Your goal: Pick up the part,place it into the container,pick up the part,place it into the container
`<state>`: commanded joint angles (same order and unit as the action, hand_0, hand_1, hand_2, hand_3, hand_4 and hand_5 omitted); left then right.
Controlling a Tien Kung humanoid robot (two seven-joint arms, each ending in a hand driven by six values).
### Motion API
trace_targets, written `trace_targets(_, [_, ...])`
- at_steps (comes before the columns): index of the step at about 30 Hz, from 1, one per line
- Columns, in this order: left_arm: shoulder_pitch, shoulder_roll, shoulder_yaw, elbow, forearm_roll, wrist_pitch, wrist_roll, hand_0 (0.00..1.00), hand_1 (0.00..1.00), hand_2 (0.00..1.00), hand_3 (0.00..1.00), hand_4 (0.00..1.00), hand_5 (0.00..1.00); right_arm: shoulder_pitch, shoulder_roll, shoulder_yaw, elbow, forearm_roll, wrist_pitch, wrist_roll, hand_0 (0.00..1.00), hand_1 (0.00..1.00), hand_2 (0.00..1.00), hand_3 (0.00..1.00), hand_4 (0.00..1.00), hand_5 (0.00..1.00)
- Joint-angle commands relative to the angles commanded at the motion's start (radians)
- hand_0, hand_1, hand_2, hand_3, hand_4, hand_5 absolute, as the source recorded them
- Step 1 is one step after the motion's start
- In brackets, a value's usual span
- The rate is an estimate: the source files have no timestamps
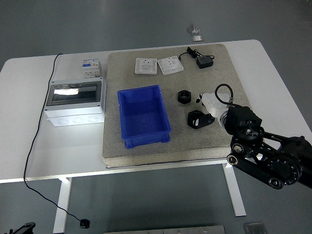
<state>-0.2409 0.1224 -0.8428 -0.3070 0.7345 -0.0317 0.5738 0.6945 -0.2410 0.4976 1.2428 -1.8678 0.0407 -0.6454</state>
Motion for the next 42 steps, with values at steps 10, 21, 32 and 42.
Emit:
trace_targets(10, [-0.002, -0.002, -0.003, 0.0, 0.006, -0.001, 0.002, 0.704, 0.717, 0.754, 0.657, 0.828, 0.671, 0.011, 0.018, -0.041, -0.029, 0.034, -0.044, 0.0, 0.818, 0.561, 0.801, 0.792, 0.834, 0.336])
trace_targets(21, [-0.005, -0.001, 0.002, 0.001, 0.009, 0.001, -0.009, 0.705, 0.716, 0.752, 0.657, 0.827, 0.671, 0.01, 0.026, -0.069, -0.074, -0.02, -0.103, 0.029, 0.643, 0.271, 0.549, 0.587, 0.238, 0.002])
trace_targets(32, [-0.006, 0.001, 0.008, 0.0, 0.011, 0.003, -0.017, 0.704, 0.716, 0.747, 0.658, 0.827, 0.672, 0.031, 0.018, -0.058, -0.091, -0.036, -0.227, 0.114, 0.638, 0.256, 0.537, 0.591, 0.171, 0.002])
trace_targets(42, [-0.004, 0.004, -0.012, -0.003, 0.049, -0.002, -0.006, 0.704, 0.713, 0.747, 0.66, 0.828, 0.674, 0.17, 0.069, -0.189, -0.042, 0.095, -0.457, 0.329, 0.665, 0.285, 0.539, 0.594, 0.175, 0.002])
